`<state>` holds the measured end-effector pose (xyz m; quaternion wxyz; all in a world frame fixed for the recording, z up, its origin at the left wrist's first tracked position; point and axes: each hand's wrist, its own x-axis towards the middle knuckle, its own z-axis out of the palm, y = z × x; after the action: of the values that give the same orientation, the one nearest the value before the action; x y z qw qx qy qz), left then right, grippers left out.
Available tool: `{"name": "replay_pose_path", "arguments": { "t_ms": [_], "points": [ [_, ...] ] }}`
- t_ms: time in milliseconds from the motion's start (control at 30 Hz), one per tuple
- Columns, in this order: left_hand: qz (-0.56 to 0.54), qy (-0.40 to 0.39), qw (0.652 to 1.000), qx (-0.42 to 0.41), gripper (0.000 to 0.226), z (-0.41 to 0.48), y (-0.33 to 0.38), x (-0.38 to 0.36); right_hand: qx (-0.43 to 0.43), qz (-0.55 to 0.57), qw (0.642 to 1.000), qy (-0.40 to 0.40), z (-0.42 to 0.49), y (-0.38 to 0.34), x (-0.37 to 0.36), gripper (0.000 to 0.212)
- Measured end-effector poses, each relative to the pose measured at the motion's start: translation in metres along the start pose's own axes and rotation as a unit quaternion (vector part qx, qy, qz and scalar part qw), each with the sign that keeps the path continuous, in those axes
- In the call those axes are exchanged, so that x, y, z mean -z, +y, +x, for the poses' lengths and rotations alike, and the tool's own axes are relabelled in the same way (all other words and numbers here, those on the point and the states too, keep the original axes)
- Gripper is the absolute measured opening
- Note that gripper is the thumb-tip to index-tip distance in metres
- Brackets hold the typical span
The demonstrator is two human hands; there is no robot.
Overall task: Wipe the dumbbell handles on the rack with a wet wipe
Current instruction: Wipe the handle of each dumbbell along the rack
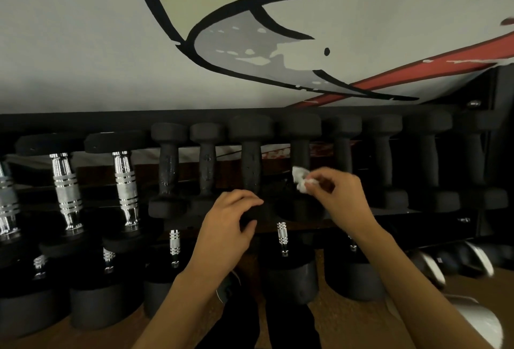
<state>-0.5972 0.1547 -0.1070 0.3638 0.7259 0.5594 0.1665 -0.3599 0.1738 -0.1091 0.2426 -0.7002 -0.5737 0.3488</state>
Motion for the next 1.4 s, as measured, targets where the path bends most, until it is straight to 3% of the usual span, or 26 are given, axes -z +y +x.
{"name": "replay_pose_path", "arguments": {
  "t_ms": [167, 267, 367, 533, 867, 933, 1033, 1133, 1267, 1400],
  "points": [
    [0.005, -0.006, 1.000, 0.003, 0.040, 0.000, 0.001, 0.001, 0.059, -0.060, 0.996, -0.022, 0.004, -0.014, 0.002, 0.007],
    [-0.001, -0.004, 1.000, 0.006, 0.039, -0.001, 0.001, 0.002, 0.099, -0.024, 0.995, 0.008, 0.017, -0.038, -0.011, 0.010],
    [0.000, 0.002, 1.000, 0.006, 0.040, -0.002, 0.002, 0.000, 0.092, 0.026, 0.995, 0.021, 0.037, -0.057, -0.033, 0.008],
    [-0.003, 0.012, 1.000, 0.011, 0.041, -0.003, 0.002, -0.003, 0.081, 0.018, 0.996, 0.036, 0.055, -0.068, -0.061, 0.006],
    [-0.005, 0.016, 1.000, 0.015, 0.042, -0.003, 0.003, -0.002, 0.085, -0.031, 0.984, -0.154, 0.021, -0.053, -0.058, 0.006],
    [-0.004, 0.016, 1.000, 0.013, 0.042, -0.003, 0.002, -0.003, 0.068, -0.015, 0.991, -0.112, 0.026, -0.049, -0.058, 0.008],
    [-0.011, 0.016, 1.000, 0.012, 0.042, -0.005, 0.002, -0.002, 0.029, 0.021, 0.999, 0.013, 0.041, -0.046, -0.060, 0.007],
    [-0.012, 0.018, 1.000, 0.011, 0.042, -0.005, 0.001, -0.003, 0.033, 0.065, 0.995, 0.068, 0.049, -0.052, -0.067, 0.011],
    [-0.011, 0.016, 1.000, 0.013, 0.042, -0.005, 0.001, -0.003, 0.047, 0.052, 0.995, 0.076, 0.041, -0.052, -0.070, 0.015],
    [-0.009, 0.019, 1.000, 0.013, 0.042, -0.006, 0.003, -0.002, 0.041, -0.022, 0.999, -0.010, 0.022, -0.041, -0.066, 0.017]
  ]
}}
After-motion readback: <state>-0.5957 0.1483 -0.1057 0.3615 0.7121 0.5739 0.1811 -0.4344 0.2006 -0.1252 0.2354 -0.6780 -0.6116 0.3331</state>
